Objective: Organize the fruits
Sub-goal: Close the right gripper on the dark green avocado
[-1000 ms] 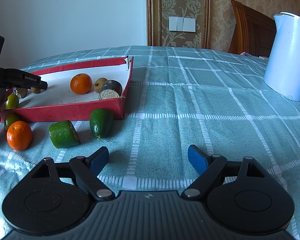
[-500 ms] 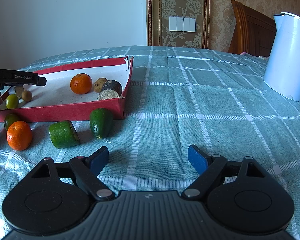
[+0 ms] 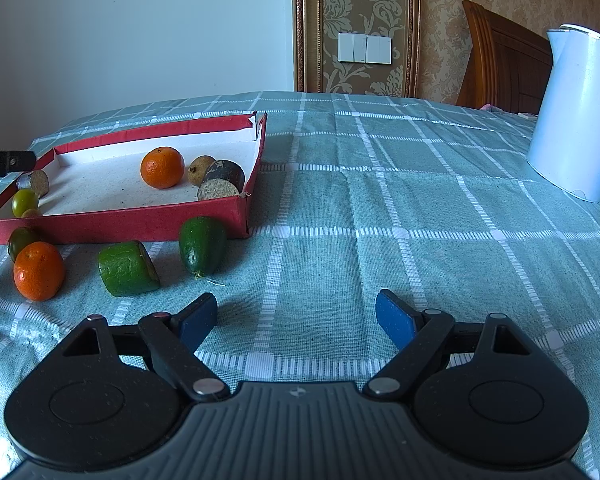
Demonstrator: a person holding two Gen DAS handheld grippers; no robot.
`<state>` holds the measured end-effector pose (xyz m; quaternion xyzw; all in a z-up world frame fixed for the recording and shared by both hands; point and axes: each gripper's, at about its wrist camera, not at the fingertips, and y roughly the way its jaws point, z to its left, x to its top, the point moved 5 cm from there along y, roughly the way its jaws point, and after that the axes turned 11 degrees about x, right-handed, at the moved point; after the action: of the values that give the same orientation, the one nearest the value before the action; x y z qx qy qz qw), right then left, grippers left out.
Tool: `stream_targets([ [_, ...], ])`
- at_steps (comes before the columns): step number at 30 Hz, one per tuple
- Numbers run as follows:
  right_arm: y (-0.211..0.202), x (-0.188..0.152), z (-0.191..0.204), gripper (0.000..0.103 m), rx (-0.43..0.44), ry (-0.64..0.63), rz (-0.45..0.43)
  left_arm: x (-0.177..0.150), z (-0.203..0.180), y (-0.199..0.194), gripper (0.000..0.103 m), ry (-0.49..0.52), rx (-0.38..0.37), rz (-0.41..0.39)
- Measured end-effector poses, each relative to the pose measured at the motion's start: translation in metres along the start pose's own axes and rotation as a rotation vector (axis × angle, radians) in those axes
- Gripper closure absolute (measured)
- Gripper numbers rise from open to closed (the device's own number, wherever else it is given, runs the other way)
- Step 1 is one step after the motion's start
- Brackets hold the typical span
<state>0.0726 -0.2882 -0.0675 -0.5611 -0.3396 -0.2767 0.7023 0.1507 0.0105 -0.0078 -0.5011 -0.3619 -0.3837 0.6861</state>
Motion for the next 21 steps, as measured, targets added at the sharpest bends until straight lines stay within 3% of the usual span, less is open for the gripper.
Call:
stream_targets([
  [11,0.0,0.0,0.0,0.016,0.0,0.0,0.0,-0.058,0.032,-0.033,0.007,-0.049,-0.044,0.082],
  [21,0.0,0.0,0.001,0.015,-0.004,-0.004,-0.004,-0.083,0.041,-0.016,0.006,-0.113,-0.073,0.192],
])
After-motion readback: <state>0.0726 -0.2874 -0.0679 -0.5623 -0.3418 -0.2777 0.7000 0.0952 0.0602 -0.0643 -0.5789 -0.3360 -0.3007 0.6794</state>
